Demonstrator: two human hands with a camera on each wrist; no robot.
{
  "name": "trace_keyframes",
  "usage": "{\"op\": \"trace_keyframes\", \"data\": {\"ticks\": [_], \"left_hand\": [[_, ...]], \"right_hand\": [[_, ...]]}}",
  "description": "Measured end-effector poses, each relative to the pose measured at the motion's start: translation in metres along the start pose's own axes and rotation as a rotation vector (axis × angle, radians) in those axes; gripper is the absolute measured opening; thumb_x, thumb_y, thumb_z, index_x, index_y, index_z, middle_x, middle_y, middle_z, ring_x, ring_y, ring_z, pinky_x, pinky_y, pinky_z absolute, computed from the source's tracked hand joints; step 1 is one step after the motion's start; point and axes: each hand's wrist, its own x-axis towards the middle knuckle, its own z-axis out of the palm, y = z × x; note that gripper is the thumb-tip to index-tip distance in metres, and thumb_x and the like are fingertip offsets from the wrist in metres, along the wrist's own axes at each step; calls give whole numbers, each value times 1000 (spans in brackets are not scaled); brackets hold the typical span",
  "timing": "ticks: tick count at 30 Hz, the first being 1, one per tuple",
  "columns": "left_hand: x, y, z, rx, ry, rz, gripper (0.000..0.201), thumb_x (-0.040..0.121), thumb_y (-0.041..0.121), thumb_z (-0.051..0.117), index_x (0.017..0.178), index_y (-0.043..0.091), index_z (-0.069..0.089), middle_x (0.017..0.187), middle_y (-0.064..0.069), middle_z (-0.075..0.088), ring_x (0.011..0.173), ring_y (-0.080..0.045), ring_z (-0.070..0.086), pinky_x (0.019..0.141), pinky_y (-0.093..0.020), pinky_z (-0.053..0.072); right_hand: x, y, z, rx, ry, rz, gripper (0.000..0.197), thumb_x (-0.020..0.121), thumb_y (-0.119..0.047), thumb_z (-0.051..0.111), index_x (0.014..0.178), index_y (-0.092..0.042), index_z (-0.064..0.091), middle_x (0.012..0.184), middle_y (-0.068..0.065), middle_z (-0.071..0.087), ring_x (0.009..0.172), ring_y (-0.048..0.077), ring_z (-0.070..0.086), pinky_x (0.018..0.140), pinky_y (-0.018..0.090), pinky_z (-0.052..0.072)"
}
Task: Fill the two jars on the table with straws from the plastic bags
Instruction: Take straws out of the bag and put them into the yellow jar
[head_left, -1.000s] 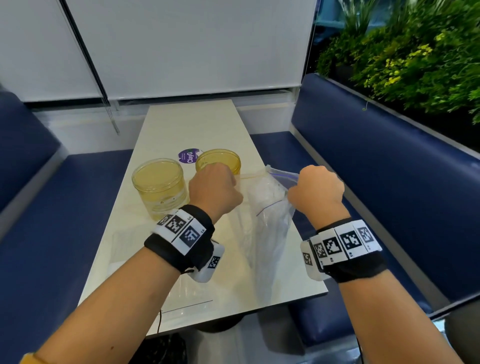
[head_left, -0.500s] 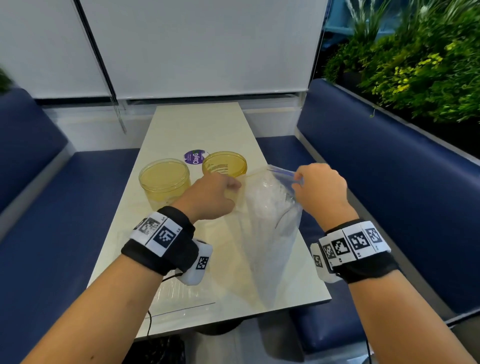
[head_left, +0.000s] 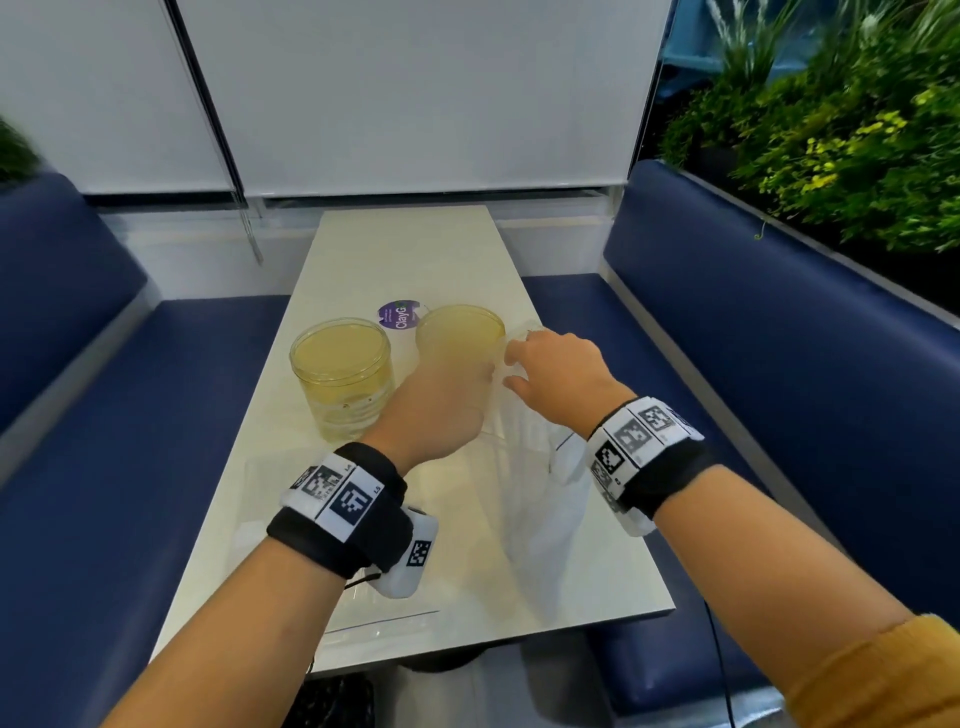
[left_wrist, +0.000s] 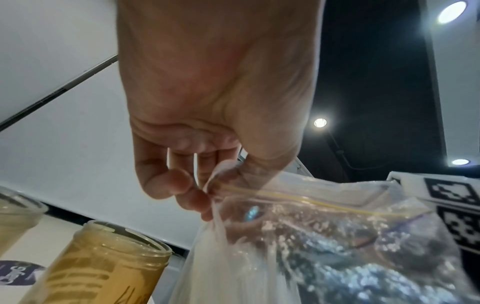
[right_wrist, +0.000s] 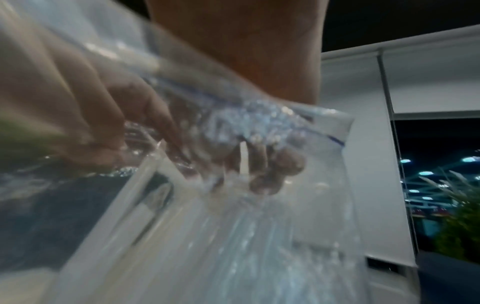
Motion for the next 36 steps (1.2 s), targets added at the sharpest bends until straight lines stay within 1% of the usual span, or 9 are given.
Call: {"op": "trace_keyframes", "data": {"ticks": [5,9,14,17,21,24,28,32,36], "left_hand": [[2,-13,6,-39,112,-54,54,86,29,71,139,23,61,129,8,69,118,-24,65,99,-36,52],[4,-12,15,-32,181,-101,86,70,71,76,139,23,59,135,10,64,114,-17,64,97,-42,54],[10,-9,27,-112,278,-110,104,47,93,69,125,24,62,121,2,68,105,-22,65,78,-37,55],[15,-6,35,-248,376,-29,74,54,81,75,105,29,62,92,9,69,85,-12,67,60,-26,49],[21,-4,43,-411,479,-23,59,68,64,69,107,20,64,82,8,68,70,-4,61,53,-12,37],[17,-6,45,-564,529,-15,40,77,48,69,98,14,67,74,4,69,61,-9,61,50,-23,42],[21,-9,43,-525,549,17,15,81,30,57,83,16,63,67,2,65,60,-15,62,53,-40,50],[21,-12,41,-659,574,-139,24,84,22,55,61,27,56,62,9,57,63,-11,52,60,-37,45],[16,-20,34,-568,508,-174,29,90,13,54,62,16,54,57,-1,55,58,-21,49,55,-36,39]], "right_hand": [[1,1,-7,209,14,46,27,96,-36,63,116,-20,71,116,4,67,99,24,66,82,35,53],[1,-6,-27,323,43,-2,25,96,-31,64,112,-15,74,112,5,70,97,23,67,86,38,56],[-1,-24,-56,330,118,-151,26,98,-29,61,115,-13,74,113,5,71,100,22,65,86,28,49],[-6,-33,-68,337,203,-259,26,98,-30,62,111,-12,75,108,5,72,98,22,64,86,29,46],[-5,-37,-68,509,321,-341,21,93,-29,69,103,-13,77,96,2,73,85,10,63,81,32,51],[-5,-37,-55,819,399,-285,33,87,-37,75,115,-20,71,95,-11,66,73,-10,55,74,18,47],[0,-42,-27,890,193,-68,88,65,-77,70,136,-31,46,114,-11,59,95,-1,54,84,27,50],[8,-57,-5,729,86,-62,50,84,-71,59,79,-22,52,75,-7,58,69,14,54,66,34,45],[8,-72,-6,684,117,-85,36,98,-52,51,105,-17,54,96,3,67,85,25,62,73,38,50]]}}
